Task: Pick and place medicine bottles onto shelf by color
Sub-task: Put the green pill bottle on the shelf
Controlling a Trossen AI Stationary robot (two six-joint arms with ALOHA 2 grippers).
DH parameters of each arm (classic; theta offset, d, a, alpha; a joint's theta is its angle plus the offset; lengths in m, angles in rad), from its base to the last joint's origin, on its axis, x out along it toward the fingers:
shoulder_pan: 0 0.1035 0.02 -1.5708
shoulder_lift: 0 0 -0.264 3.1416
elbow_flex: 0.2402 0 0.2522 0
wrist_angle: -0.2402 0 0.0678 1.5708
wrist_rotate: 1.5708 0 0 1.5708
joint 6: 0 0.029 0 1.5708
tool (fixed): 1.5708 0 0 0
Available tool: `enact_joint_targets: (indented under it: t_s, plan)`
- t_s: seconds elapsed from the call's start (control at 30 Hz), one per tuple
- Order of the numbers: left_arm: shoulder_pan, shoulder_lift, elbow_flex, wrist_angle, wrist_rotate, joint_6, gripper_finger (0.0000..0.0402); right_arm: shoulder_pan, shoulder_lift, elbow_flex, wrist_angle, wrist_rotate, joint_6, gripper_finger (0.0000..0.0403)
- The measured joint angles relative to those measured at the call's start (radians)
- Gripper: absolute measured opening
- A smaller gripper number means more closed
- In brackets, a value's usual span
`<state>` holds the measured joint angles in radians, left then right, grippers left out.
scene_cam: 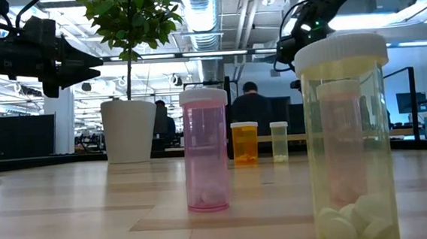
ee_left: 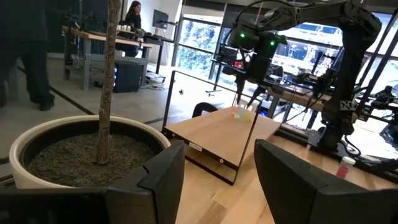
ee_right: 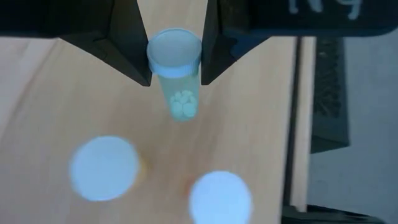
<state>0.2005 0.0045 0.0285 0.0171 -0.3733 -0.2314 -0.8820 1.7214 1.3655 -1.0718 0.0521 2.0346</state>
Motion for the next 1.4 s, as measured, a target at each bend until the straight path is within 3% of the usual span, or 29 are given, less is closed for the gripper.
enact_joint_targets:
  t_s: [0.5, 1.4]
  plan:
    - [0.000, 0.000, 0.000, 0.000, 0.000, 0.000, 0.0181, -0.032, 0.073, 0.021, 0.086, -0.054, 0.029, 0.0151]
    - [0.000, 0.000, 0.000, 0.000, -0.004, 0.000, 0.0181, -0.080, 0.085, 0.038, 0.081, -0.021, -0.026, 0.0152]
